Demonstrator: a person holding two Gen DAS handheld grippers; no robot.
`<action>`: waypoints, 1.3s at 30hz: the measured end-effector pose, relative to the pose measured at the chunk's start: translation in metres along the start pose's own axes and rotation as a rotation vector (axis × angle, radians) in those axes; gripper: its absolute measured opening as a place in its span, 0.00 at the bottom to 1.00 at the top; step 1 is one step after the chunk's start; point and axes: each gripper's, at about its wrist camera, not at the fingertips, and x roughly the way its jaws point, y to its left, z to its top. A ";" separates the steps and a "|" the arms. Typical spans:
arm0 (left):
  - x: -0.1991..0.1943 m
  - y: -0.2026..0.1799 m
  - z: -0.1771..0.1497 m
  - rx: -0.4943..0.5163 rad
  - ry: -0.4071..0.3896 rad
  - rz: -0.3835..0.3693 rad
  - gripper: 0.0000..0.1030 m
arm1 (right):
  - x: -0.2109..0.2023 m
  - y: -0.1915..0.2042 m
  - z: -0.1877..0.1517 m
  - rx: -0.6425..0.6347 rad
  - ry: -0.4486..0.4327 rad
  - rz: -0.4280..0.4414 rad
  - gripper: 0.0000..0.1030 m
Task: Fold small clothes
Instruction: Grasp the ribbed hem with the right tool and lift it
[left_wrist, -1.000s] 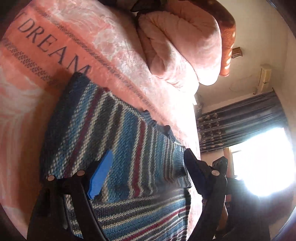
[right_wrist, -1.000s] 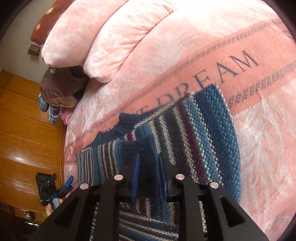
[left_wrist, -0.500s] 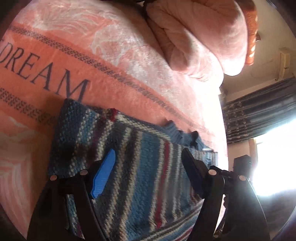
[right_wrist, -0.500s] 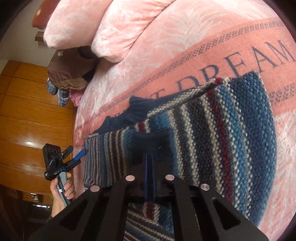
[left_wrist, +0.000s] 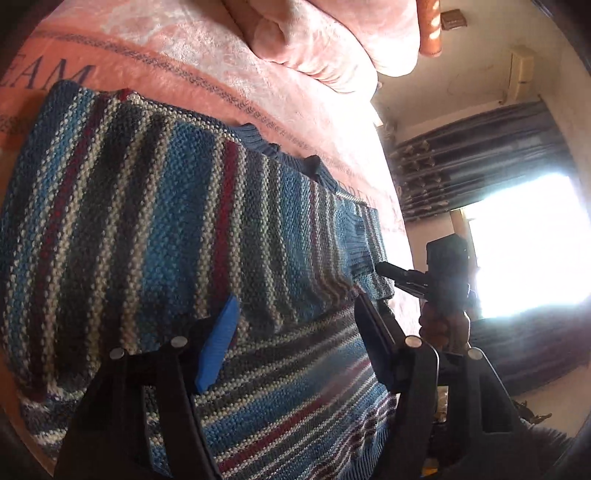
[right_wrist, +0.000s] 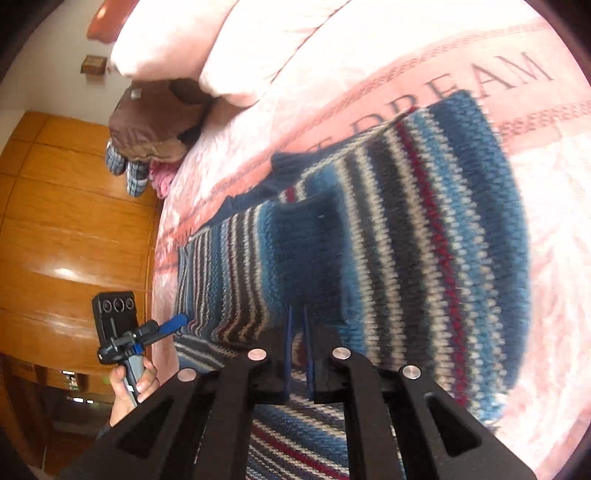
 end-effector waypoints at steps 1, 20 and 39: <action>0.008 0.007 0.001 -0.025 0.013 0.031 0.63 | -0.002 -0.010 0.000 0.030 -0.005 -0.024 0.07; -0.141 -0.007 -0.287 -0.117 0.103 0.142 0.84 | -0.137 -0.032 -0.237 0.048 0.090 -0.076 0.57; -0.093 0.034 -0.354 -0.476 0.140 0.021 0.82 | -0.121 -0.069 -0.334 0.299 0.176 -0.049 0.53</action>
